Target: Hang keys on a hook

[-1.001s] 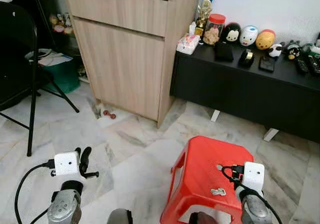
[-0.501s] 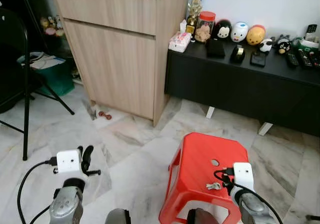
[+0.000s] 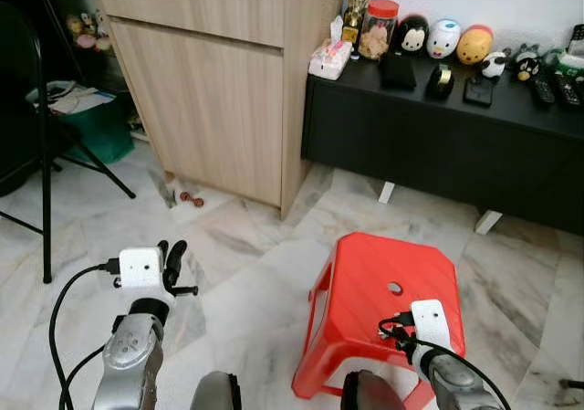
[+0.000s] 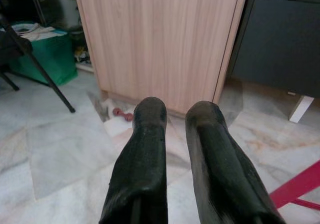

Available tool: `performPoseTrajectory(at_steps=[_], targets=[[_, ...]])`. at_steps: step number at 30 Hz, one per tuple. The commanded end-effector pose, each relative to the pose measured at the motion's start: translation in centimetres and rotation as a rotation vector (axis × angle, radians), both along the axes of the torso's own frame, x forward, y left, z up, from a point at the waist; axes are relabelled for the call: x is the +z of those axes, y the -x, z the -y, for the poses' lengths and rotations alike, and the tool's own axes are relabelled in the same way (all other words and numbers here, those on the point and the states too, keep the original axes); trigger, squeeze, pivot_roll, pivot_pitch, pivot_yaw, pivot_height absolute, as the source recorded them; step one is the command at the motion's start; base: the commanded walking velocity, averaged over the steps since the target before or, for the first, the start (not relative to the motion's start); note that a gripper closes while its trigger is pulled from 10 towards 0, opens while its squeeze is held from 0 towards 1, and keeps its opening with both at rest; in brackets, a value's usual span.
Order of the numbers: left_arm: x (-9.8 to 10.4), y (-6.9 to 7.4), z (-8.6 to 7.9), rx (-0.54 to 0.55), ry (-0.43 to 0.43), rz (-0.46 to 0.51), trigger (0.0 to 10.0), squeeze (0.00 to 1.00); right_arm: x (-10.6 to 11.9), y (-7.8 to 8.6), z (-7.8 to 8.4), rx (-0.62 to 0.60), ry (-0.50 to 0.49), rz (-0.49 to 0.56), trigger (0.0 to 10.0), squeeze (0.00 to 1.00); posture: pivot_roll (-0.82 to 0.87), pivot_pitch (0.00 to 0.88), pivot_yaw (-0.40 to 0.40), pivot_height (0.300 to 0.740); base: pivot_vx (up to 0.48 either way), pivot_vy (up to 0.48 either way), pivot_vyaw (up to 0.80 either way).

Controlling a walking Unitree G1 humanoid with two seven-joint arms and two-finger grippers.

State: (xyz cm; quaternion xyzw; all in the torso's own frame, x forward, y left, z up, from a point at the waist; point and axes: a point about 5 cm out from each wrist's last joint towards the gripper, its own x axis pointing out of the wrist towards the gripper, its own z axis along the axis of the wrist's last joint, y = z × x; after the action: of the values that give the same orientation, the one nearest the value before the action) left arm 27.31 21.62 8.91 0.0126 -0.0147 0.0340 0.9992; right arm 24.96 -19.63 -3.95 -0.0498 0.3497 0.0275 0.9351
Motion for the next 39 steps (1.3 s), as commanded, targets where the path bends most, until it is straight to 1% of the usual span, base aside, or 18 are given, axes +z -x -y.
performPoseTrajectory(at_steps=[1,5,12,19,25,37,38,39], targets=[[0.5,0.0,0.4,-0.02,0.0,0.008,10.0,0.0,0.3,-0.3,0.2,0.003,-0.013,0.021,10.0,0.0,0.21,0.161,-0.065,0.626,0.0,0.0,0.0],[1.0,0.0,0.7,-0.027,-0.002,0.026,10.0,0.0,1.2,-1.4,0.0,0.013,-0.021,0.074,10.0,0.0,0.22,0.169,-0.07,0.626,0.0,0.0,0.0],[0.6,0.6,0.5,-0.009,-0.002,0.007,10.0,0.0,1.6,-1.9,0.1,0.025,-0.015,0.08,10.0,0.0,0.22,0.181,-0.071,0.626,0.0,0.0,0.0],[0.5,1.0,0.6,-0.007,0.0,-0.002,10.0,0.0,1.5,-1.8,0.1,0.028,-0.005,0.067,10.0,0.0,0.22,0.192,-0.074,0.626,0.0,0.0,0.0],[0.5,1.2,0.5,0.0,-0.001,-0.007,10.0,0.0,1.1,-1.5,0.0,0.024,0.01,0.028,10.0,0.0,0.22,0.205,-0.071,0.626,0.0,0.0,0.0],[0.5,1.4,0.7,-0.01,-0.006,-0.017,10.0,0.0,1.0,-1.5,-0.3,0.016,-0.008,0.026,10.0,0.0,0.22,0.206,-0.066,0.626,0.0,0.0,0.0],[0.4,1.4,0.8,-0.014,-0.007,-0.02,10.0,0.0,1.0,-1.5,-0.3,0.012,-0.009,0.026,5.0,0.0,0.22,0.206,-0.065,0.626,0.0,0.0,0.0],[0.3,1.4,0.9,-0.015,-0.006,-0.022,10.0,0.0,1.0,-1.5,-0.3,0.011,-0.009,0.025,3.3,0.0,0.22,0.206,-0.064,0.626,0.0,0.0,0.0]])
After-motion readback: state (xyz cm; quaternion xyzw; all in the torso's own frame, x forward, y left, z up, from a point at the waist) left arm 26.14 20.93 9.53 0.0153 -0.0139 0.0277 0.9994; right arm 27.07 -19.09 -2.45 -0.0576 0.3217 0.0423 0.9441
